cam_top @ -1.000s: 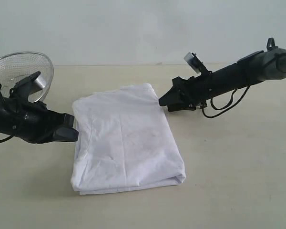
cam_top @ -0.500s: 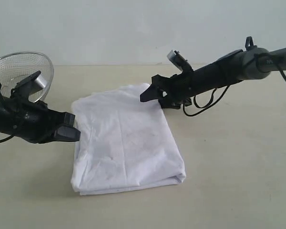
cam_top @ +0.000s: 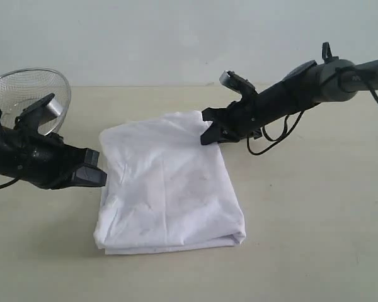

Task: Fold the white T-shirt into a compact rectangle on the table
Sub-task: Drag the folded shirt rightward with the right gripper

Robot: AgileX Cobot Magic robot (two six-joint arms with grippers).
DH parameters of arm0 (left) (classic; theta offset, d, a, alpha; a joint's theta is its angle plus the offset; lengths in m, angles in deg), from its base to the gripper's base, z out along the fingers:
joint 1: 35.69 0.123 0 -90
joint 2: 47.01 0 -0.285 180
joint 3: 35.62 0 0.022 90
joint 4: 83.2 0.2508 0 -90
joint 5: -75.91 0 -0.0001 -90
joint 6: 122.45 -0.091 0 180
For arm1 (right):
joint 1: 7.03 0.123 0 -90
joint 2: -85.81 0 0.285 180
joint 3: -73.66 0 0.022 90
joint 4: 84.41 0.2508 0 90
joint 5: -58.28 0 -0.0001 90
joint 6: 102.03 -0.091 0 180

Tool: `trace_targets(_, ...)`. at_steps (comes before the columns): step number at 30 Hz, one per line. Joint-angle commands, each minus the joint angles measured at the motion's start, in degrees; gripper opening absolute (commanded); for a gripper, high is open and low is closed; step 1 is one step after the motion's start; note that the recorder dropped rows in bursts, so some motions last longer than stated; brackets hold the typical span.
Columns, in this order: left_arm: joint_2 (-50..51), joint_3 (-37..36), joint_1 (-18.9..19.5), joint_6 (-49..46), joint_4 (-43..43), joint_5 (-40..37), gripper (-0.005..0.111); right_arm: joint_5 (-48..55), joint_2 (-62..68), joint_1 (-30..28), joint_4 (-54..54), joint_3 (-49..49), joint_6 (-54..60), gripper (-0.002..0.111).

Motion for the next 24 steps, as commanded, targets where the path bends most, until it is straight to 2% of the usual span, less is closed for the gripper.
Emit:
trace_targets(1, -0.67, -0.13, 0.11, -0.61, -0.35, 0.46, 0.005, -2.65, -3.42, -3.96, -14.45, -0.26, -7.41, 0.000)
trace_targets(2, -0.67, -0.13, 0.11, -0.61, -0.35, 0.74, 0.005, -2.52, -4.07, -5.59, -17.33, -0.26, -8.63, 0.000)
trace_targets(7, -0.67, -0.13, 0.11, -0.61, -0.35, 0.88, 0.005, -2.60, -5.82, -11.11, -17.39, -0.26, -9.89, 0.000)
trace_targets(10, -0.67, -0.13, 0.11, -0.61, -0.63, 1.35, 0.005, -2.43, -7.31, -11.99, -17.53, 0.18, -9.89, 0.000)
trace_targets(16, -0.67, -0.13, 0.11, -0.61, -0.75, 1.25, 0.005, -5.00, -7.31, -13.02, -17.83, 7.64, -11.38, 0.000)
trace_targets(24, -0.67, -0.13, 0.11, -0.61, -0.75, 0.87, 0.005, -6.72, -6.01, -13.02, -24.38, 11.22, -14.80, 0.000)
